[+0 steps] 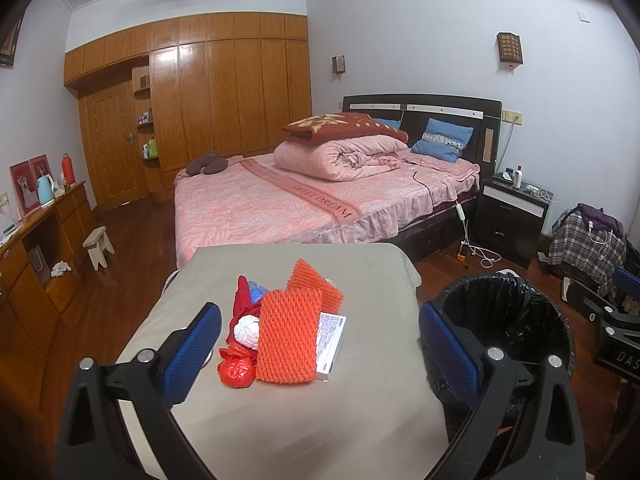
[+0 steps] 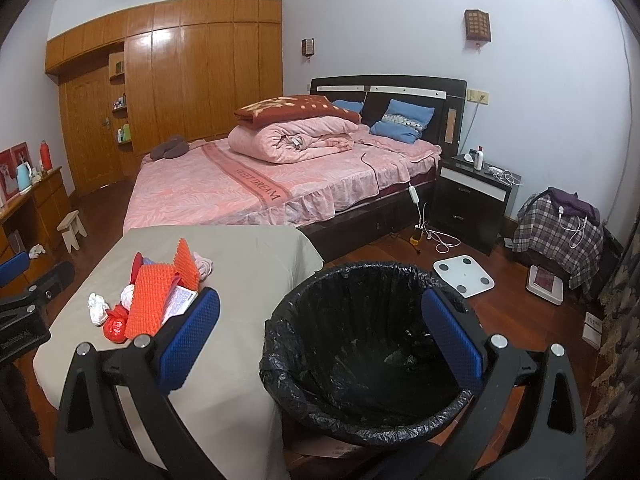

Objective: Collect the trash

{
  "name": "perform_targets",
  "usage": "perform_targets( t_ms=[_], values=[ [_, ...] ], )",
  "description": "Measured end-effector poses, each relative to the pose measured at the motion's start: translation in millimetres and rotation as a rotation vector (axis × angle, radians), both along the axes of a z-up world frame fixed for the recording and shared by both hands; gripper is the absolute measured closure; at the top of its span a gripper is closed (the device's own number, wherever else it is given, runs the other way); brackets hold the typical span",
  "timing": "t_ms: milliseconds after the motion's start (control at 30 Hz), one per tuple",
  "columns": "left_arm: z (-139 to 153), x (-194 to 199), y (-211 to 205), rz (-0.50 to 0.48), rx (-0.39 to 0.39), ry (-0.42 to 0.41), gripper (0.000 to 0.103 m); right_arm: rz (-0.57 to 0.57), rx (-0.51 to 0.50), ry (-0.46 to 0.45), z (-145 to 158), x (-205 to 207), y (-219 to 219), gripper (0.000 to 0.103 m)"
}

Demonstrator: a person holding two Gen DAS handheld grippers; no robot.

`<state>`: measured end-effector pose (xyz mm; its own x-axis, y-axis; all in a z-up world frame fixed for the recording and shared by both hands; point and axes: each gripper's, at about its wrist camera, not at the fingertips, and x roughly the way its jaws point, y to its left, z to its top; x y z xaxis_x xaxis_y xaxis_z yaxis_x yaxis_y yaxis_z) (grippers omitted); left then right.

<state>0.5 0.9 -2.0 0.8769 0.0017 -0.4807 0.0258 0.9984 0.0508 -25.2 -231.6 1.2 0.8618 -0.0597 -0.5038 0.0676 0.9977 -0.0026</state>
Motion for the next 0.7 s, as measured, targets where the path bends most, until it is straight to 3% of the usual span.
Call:
perform_targets(
  t_ms=[700],
  values=[
    [-3.3,0.8,-2.6,0.0,0.0,0.001,0.006,-0.001,0.0,0.0,-0.2,-0.3,-1.1,0.005]
  ],
)
